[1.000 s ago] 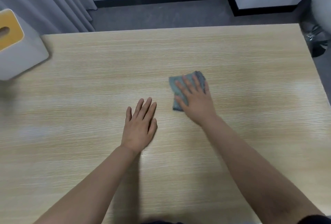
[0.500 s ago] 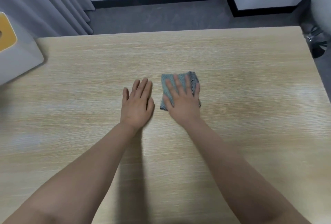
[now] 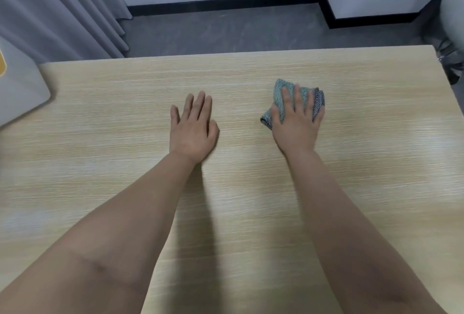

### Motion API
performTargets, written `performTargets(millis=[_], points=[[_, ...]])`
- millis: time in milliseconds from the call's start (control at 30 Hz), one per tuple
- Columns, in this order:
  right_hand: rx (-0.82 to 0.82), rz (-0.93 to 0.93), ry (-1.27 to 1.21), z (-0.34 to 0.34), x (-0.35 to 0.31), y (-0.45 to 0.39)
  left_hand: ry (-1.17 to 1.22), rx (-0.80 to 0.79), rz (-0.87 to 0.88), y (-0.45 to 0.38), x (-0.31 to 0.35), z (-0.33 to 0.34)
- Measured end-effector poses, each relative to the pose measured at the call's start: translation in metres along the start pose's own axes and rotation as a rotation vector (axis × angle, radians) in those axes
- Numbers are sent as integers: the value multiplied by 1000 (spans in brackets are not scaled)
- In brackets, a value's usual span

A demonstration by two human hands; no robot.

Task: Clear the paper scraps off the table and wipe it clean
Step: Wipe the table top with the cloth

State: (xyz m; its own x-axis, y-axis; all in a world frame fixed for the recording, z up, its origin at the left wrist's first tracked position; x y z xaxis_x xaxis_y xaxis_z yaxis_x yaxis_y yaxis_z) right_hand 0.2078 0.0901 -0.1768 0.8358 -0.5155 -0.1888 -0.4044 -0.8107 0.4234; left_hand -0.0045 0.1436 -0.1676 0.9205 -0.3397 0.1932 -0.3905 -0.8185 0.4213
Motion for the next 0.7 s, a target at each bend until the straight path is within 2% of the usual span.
performTargets(millis=[67,200,333,400,600,667,700], points=[[15,-30,32,4,-17,5,28,17,-6,0,0,3],[0,-303,147,15,-53,13,69,64,-8,-1,1,5],[-15,-391,171,14,-47,4,79,71,-12,-1,0,5],[-5,-366,164,7,-37,-7,82,74,-8,-1,0,5],[36,-107,53,-11,-20,-43,89,78,0,-2,0,4],[42,-110,72,-8,-32,-38,90,81,-1,-2,0,3],[42,-171,100,-5,-42,-33,90,86,-4,-2,0,4]])
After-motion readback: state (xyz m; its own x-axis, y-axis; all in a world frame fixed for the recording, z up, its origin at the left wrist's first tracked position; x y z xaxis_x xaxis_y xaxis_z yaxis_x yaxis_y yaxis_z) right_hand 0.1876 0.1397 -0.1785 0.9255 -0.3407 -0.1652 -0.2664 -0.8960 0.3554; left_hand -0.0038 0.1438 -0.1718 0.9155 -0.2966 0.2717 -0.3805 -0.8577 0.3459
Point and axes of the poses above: each hand's wrist, its own y-axis away from the middle knuckle, its own z-axis out of the palm, x = y × z, the point moved 2 cm from there along -y, towards the middle knuckle, and after that the axes turned 14 degrees about -x, right-handed, at the moved point
